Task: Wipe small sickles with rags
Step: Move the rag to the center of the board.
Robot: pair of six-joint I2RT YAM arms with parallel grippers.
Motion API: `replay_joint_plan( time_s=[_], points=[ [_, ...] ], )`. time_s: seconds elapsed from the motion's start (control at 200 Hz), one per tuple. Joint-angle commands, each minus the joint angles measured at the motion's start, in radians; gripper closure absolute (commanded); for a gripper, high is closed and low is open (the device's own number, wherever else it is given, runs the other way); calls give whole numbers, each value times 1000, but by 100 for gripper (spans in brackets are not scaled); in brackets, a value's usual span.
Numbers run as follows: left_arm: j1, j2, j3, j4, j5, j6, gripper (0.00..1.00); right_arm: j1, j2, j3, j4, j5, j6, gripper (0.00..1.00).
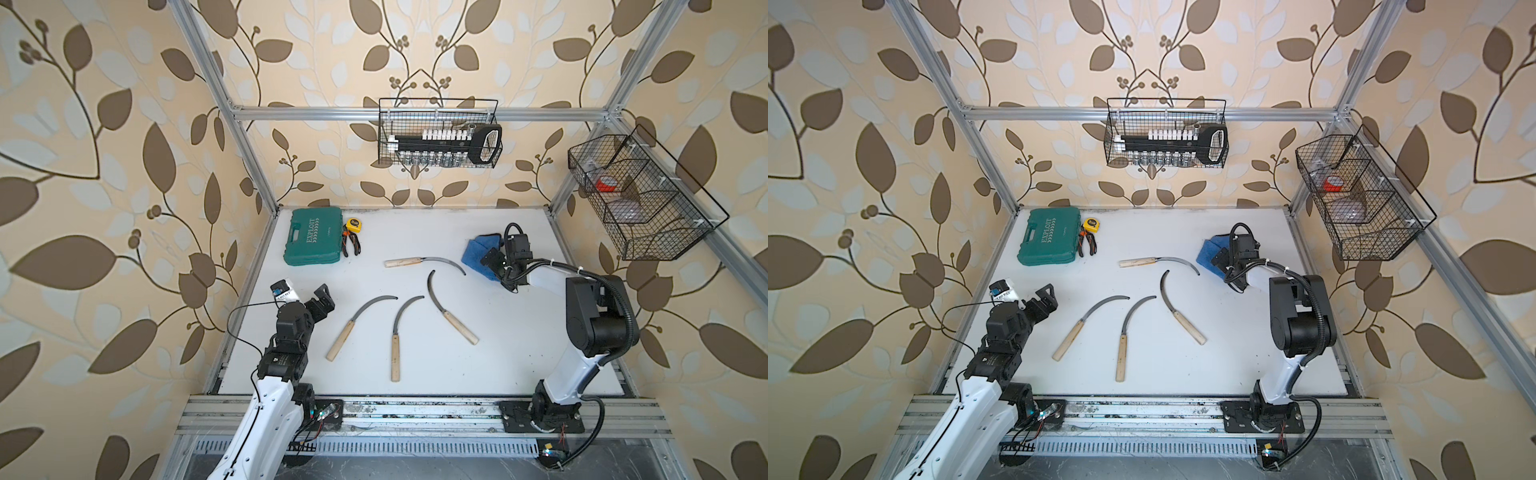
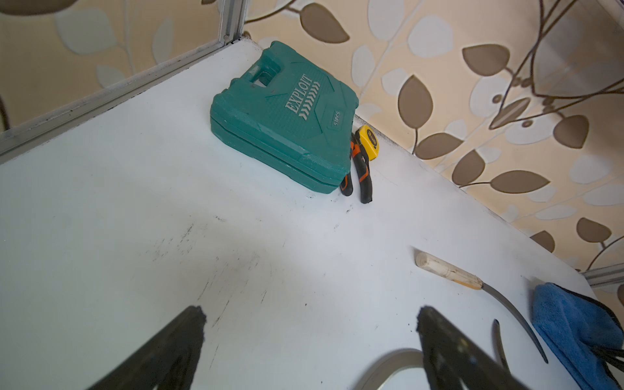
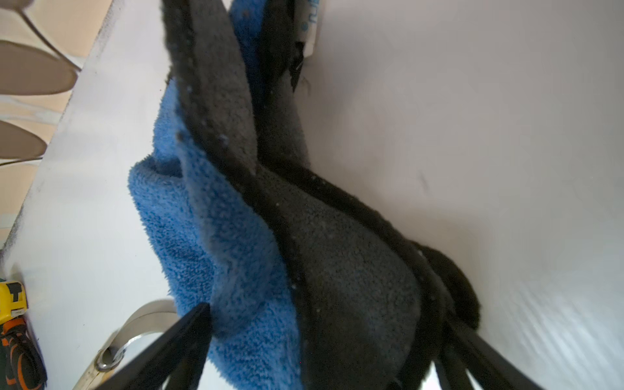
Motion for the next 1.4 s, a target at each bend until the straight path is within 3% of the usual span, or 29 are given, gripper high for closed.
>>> replay_joint_plan(
  time_s=[0.0,0.38,0.515,0.785,1.07,1.205,1.395],
  points=[
    [5,-12,16,20,14,-1,1,47,86,87,-90,33,-72,1],
    [5,-11,15,26,20,2,1,215,297,512,-415,342,-323,1],
    [3,-11,16,28,23,2,1,220,343,612,-451,343,-366,1],
    [5,-6,15,31,28,3,1,206,499,864,-538,213,-380,1],
    [5,8,19,35,31,5,1,201,323,752,-546,415,-314,1],
    [4,9,19,37,35,5,1,211,227,677,-492,421,-318,1],
    [5,9,19,37,34,6,1,245,357,838,-548,356,-367,1]
  ],
)
